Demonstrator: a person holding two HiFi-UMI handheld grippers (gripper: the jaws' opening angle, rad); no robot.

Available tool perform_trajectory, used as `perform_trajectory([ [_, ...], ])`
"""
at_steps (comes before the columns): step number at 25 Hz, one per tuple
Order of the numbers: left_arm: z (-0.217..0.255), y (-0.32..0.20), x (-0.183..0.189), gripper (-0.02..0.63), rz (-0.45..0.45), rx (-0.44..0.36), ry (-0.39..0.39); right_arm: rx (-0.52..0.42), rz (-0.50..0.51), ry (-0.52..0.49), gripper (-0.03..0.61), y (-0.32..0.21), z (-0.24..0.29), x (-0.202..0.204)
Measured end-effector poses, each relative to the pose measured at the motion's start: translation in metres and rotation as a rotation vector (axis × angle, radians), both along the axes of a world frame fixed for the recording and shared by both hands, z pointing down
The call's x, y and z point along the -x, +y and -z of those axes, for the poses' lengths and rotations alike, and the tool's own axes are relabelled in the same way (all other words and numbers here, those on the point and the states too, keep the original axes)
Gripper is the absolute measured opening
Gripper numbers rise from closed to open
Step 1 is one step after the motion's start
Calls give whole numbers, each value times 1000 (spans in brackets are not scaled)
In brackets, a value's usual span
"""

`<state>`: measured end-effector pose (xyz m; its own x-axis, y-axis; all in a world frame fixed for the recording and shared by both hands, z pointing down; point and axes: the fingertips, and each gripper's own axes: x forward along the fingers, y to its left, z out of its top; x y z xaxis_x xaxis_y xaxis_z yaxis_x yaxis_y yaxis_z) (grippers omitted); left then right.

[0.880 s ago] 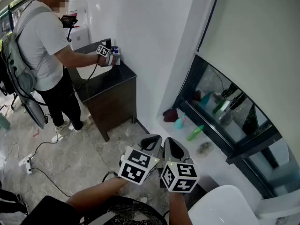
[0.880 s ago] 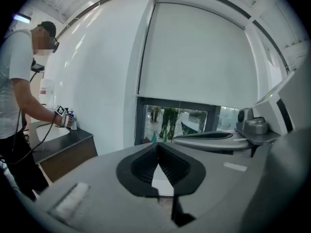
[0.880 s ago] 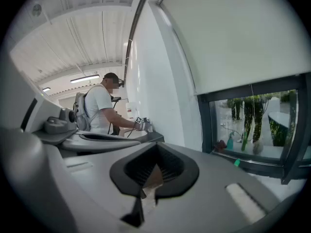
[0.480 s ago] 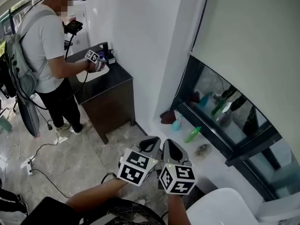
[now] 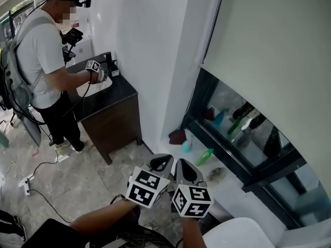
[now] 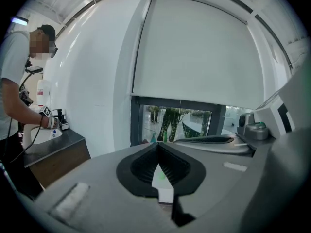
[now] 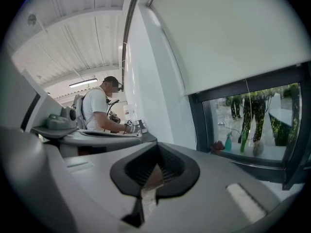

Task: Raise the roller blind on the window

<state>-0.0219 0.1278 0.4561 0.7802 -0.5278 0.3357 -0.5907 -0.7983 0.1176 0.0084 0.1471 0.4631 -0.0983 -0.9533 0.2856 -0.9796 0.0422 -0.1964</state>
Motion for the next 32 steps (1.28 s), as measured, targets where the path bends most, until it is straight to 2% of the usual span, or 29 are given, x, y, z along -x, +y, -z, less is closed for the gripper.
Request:
perform_trajectory([
  [6, -5, -50, -19, 2, -8, 0, 12, -1, -8, 29, -8, -46, -2, -23],
  [15, 11, -158, -43, 2, -56, -7, 41, -11, -34, 35, -8, -156, 11, -42],
  [22, 25, -233, -57, 2, -107, -15, 75, -40, -14, 44, -8, -231, 26, -53],
  [32, 47, -286, -69, 3, -151, -9, 154, -95, 7, 109, -8, -294, 58, -79],
])
